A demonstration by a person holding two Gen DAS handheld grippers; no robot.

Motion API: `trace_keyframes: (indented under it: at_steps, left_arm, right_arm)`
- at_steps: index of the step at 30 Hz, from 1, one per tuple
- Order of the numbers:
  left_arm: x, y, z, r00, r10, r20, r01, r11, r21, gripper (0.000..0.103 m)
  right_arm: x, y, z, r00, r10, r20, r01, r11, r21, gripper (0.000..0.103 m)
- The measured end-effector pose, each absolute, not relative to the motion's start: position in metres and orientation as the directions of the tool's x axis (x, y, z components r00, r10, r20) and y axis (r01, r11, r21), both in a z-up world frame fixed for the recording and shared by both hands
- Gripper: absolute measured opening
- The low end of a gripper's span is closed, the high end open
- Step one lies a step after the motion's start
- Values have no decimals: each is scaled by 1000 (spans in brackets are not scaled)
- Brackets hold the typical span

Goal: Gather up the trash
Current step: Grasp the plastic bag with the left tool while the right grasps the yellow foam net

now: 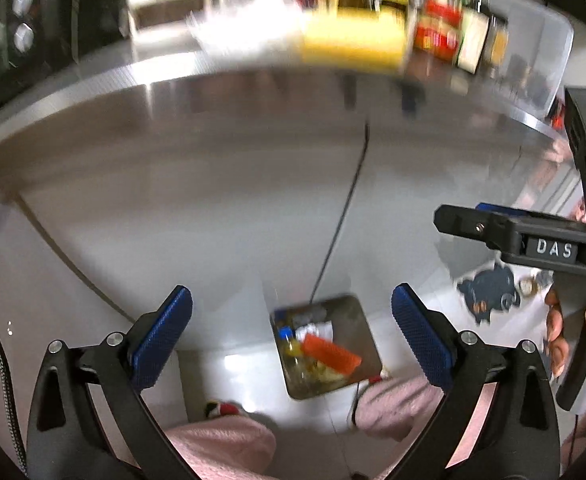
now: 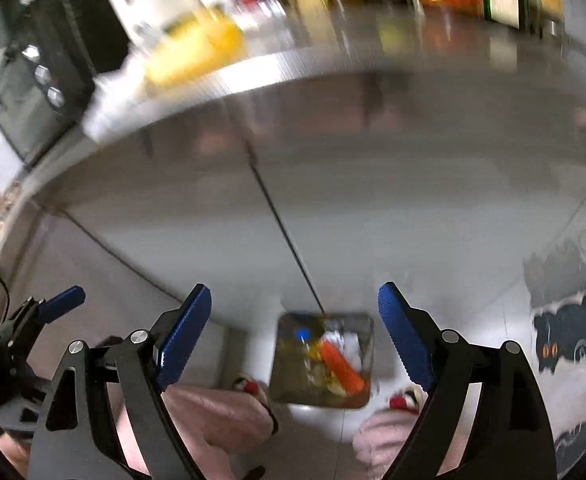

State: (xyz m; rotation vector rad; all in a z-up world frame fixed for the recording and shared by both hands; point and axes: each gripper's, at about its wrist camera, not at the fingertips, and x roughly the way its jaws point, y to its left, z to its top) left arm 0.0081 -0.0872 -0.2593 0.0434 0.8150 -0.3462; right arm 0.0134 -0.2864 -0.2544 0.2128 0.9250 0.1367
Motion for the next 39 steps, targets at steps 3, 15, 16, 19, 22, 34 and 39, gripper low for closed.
trace_keyframes:
  at_steps: [3,15,16,19,22,34,39]
  left_arm:
    - [5,-75,-230,678,-276,-681,287,953,-100,95]
    - [49,-63,-160,774,-254,-579,242,965,-100,95]
    - [55,-65,-157,777,-255,-576,243,965,-100,95]
    - [75,-74,-153,777,-264,-572,254,962,-99,95]
    - [96,-85,-154,769,-266,-581,264,960,-91,94]
    - [150,-96,-180,715,-255,-650,286,956,-61,59]
    - [157,-95,-182,711,-250,-658,289,956,-51,21]
  right_arm:
    - [11,-283,-220,650,210,-730,-63,973,224,86]
    - [60,-286,-155,735,227,-640,-114,970,213,86]
    - [66,-287,-154,737,239,-632,-127,968,218,86]
    - [85,-285,-153,744,245,-621,-143,967,211,81]
    - [105,-283,-156,736,261,-625,-160,963,215,79]
    - [148,-258,-183,649,331,-685,-248,943,222,42]
    - [145,-256,-179,649,331,-685,-258,943,210,23]
